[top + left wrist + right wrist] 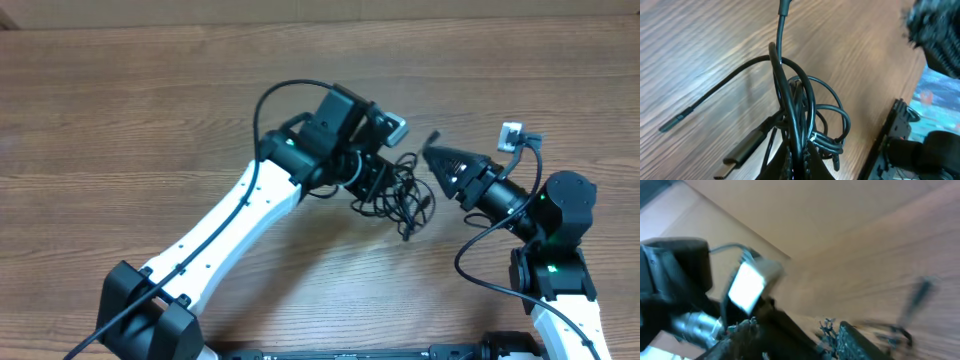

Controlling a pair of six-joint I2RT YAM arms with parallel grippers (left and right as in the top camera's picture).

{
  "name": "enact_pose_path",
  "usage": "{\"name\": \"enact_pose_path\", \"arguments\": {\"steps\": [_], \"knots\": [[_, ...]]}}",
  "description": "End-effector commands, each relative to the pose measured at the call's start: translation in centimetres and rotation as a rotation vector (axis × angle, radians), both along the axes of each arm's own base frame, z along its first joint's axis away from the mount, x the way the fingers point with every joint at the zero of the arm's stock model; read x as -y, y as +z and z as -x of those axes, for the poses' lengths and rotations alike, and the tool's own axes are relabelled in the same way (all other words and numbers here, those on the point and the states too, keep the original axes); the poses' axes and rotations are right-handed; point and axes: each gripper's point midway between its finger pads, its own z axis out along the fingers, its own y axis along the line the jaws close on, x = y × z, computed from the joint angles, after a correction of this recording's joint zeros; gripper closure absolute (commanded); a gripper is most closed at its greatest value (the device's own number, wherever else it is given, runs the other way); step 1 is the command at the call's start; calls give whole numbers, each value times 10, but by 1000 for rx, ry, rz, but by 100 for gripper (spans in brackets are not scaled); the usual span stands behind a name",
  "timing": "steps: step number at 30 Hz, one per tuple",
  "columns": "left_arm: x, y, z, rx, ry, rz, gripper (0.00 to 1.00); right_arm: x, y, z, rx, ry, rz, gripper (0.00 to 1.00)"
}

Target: Untangle cables

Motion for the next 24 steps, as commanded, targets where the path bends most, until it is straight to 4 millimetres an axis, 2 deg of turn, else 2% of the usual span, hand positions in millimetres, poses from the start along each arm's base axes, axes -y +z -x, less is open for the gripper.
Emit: {"name": "enact_pose_path", "arguments": {"steps": [1,5,9,17,20,24], "knots": [[-12,1,-10,-4,25,7,96,2,-1,0,91,6,125,45],[-9,11,-10,-29,-4,83,96,4,-19,2,113,27,240,45],[5,27,-6,-12,-72,185,96,-2,-40,4,112,91,322,56],[12,38,-8,13,-98,238,96,-10,-72,-5,44,145,340,69],[12,38,-8,14,-97,237,96,-11,-76,-6,32,155,335,70],[12,37,-10,23,-90,231,96,-16,-70,-3,58,191,312,73]]}}
